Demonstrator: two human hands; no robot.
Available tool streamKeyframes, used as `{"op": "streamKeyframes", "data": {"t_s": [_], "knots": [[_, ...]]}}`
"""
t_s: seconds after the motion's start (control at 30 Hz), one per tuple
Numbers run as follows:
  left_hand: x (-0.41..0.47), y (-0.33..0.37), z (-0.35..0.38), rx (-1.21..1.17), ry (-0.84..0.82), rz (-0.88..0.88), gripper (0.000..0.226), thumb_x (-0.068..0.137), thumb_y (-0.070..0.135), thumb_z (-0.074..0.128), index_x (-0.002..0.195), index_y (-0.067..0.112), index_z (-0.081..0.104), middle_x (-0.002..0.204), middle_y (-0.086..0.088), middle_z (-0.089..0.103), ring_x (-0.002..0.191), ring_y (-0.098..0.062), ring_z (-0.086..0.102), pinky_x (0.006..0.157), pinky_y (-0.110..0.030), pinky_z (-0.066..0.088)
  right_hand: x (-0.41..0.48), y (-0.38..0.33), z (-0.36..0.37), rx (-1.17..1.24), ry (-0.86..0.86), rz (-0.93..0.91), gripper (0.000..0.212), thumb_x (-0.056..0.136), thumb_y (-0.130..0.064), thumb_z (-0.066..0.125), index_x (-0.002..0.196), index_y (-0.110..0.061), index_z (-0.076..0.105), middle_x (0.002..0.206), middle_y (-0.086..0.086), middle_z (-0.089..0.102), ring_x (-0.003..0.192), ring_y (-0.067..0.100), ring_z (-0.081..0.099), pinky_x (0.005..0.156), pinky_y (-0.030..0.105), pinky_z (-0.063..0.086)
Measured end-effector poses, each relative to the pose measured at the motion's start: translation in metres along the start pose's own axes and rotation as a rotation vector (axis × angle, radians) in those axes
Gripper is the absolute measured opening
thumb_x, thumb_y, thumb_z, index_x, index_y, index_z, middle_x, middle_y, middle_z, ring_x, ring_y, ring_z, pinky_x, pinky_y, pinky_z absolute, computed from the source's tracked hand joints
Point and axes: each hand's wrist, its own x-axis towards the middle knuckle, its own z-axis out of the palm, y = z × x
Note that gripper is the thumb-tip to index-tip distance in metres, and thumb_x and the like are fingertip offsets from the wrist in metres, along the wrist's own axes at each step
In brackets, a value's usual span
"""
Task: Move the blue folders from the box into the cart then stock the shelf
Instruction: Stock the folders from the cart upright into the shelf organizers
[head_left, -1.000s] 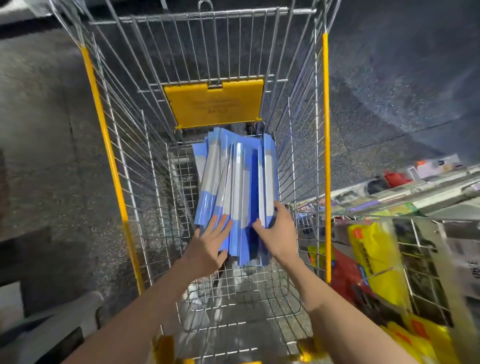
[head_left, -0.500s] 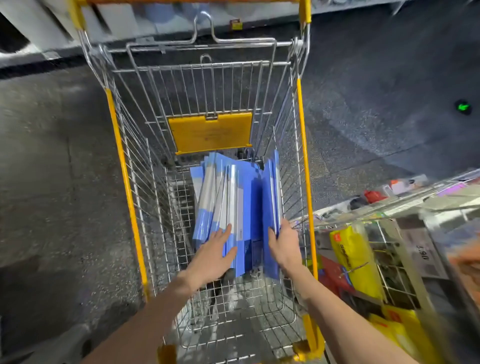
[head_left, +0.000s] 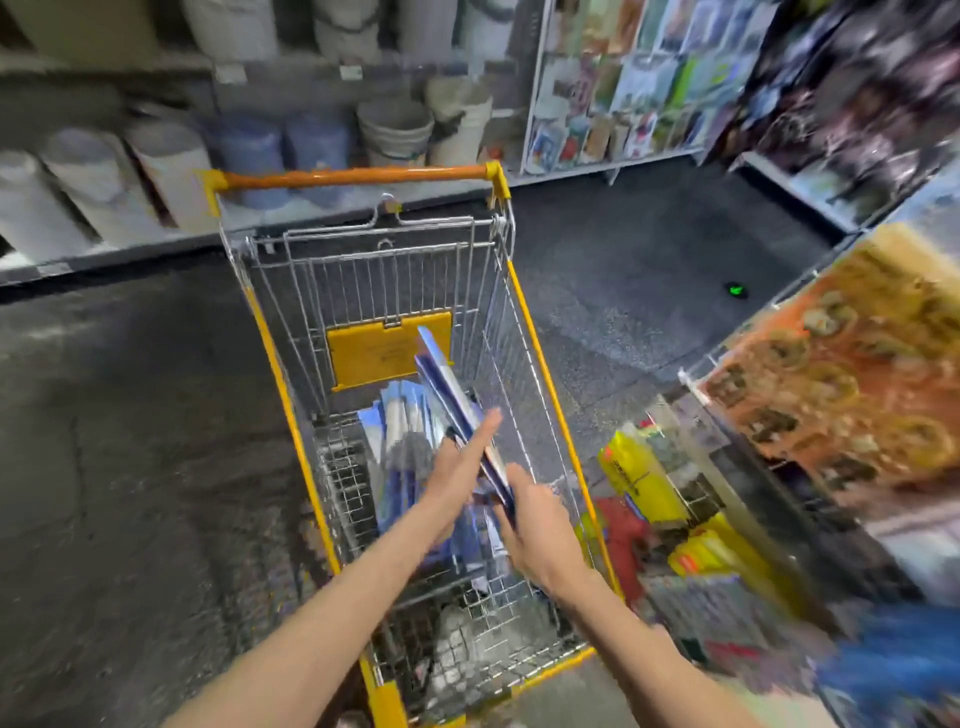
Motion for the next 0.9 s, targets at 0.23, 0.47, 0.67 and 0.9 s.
{"op": "streamKeyframes", "data": {"t_s": [0.23,0.47,0.67,0.9], "knots": [[-0.047,-0.015,-0.008,-0.094,0.045,0.039,0.076,0.073,0.065,0.057,0.117,0.003,0.059,0.107,-0.023,0.071,0.092,-0.036,0.072,0.077,-0.054,0.061,-0.056,-0.028,-0.017,-0.249,0.01,-0.028,0.031,0.096,-0.033,0.054,0.122,-0.017,0.048,0.106,0.009,0.069,0.101,0.037,0.064,0.075,0.044,0.045],[-0.093,-0.018,-0.01,-0.122,0.082,0.179,0.042,0.083,0.051,0.059,0.101,0.014,0.066,0.099,-0.014,0.076,0.095,-0.035,0.073,0.09,-0.058,0.056,-0.094,-0.031,-0.028,-0.184,0.12,-0.175,0.052,0.092,-0.06,0.05,0.124,-0.019,0.048,0.086,0.003,0.067,0.086,0.03,0.065,0.063,0.037,0.037],[-0.146,-0.01,0.007,-0.179,0.111,0.317,0.028,0.101,0.029,0.06,0.123,0.013,0.064,0.103,-0.001,0.078,0.094,-0.023,0.075,0.083,-0.04,0.06,-0.112,-0.007,-0.063,0.235,0.048,-0.147,0.049,0.095,-0.06,0.05,0.119,-0.018,0.056,0.08,-0.006,0.062,0.074,0.015,0.057,0.072,0.035,0.044],[-0.207,-0.021,0.039,-0.22,0.087,0.4,0.03,0.094,0.017,0.069,0.123,0.009,0.067,0.107,-0.008,0.077,0.098,-0.025,0.074,0.082,-0.039,0.06,-0.109,-0.008,-0.12,0.588,0.052,-0.088,0.064,0.097,-0.051,0.053,0.152,-0.022,0.037,0.155,-0.004,0.042,0.141,0.012,0.04,0.115,0.025,0.03]]}}
